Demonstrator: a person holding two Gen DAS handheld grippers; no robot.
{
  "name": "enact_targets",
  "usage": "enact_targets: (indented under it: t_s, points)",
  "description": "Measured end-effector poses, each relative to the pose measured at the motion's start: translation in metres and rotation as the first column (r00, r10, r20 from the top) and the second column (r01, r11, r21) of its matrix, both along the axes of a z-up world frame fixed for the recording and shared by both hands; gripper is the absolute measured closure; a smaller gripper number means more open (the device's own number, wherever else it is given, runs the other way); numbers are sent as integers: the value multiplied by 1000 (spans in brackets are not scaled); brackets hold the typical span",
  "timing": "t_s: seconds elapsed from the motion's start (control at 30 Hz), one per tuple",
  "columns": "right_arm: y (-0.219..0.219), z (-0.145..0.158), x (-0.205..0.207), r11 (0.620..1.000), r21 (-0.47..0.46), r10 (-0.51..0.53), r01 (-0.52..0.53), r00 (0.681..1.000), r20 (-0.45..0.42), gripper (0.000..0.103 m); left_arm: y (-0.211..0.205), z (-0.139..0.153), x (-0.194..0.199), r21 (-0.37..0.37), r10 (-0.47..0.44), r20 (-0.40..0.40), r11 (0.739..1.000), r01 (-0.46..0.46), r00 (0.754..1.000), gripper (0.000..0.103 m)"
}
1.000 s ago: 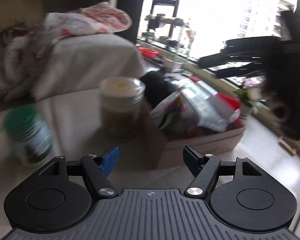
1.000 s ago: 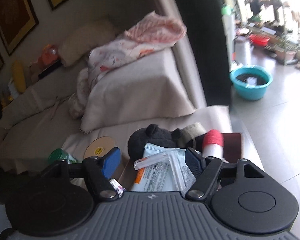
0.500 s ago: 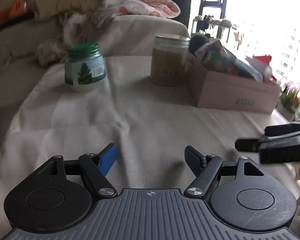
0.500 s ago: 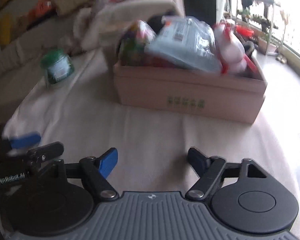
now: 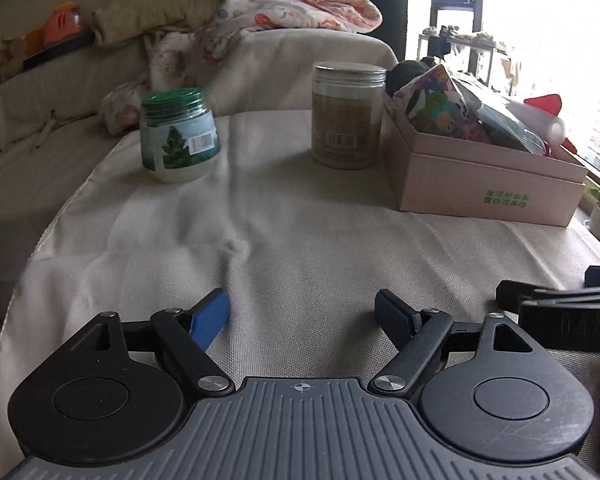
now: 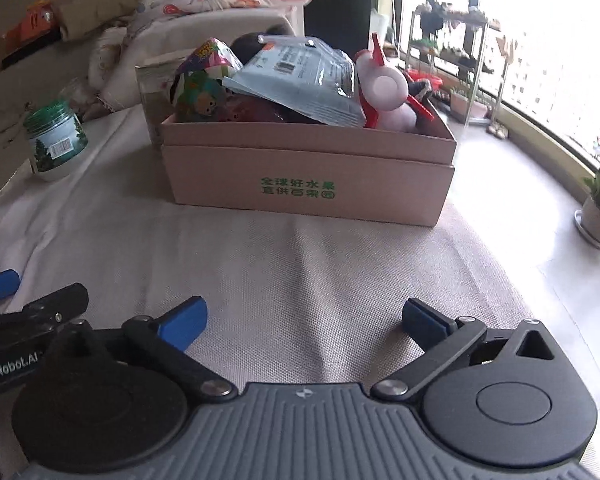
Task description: Organize soft objects
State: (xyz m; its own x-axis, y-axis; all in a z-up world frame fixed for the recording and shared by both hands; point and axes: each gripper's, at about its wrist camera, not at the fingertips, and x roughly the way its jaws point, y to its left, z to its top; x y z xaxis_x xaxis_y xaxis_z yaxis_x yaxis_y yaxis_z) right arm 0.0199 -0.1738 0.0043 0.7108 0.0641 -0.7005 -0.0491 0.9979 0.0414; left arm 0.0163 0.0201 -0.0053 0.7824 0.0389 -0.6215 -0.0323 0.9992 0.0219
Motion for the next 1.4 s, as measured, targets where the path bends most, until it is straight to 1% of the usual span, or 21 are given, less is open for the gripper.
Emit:
enact_targets:
  t_s: [0.07, 0.2, 0.3, 1.4]
  points:
    - [1, -4, -5, 1000, 2, 6, -6, 999, 42, 0, -2, 0, 1, 0, 2, 0, 1000, -2, 1000, 18]
    - [4, -7, -10, 1000, 4, -15, 15, 998, 69, 0, -1, 0, 0, -1, 0, 0, 1000, 0, 1000, 18]
    - [9, -8, -5, 1000, 5, -19, 19, 998, 68, 0, -1, 0, 1, 0, 0, 0, 1000, 0, 1000, 18]
    - [8, -8, -6, 1000, 5, -19, 18, 997, 68, 0, -1, 0, 1, 0, 1, -1, 1000, -1, 1000, 17]
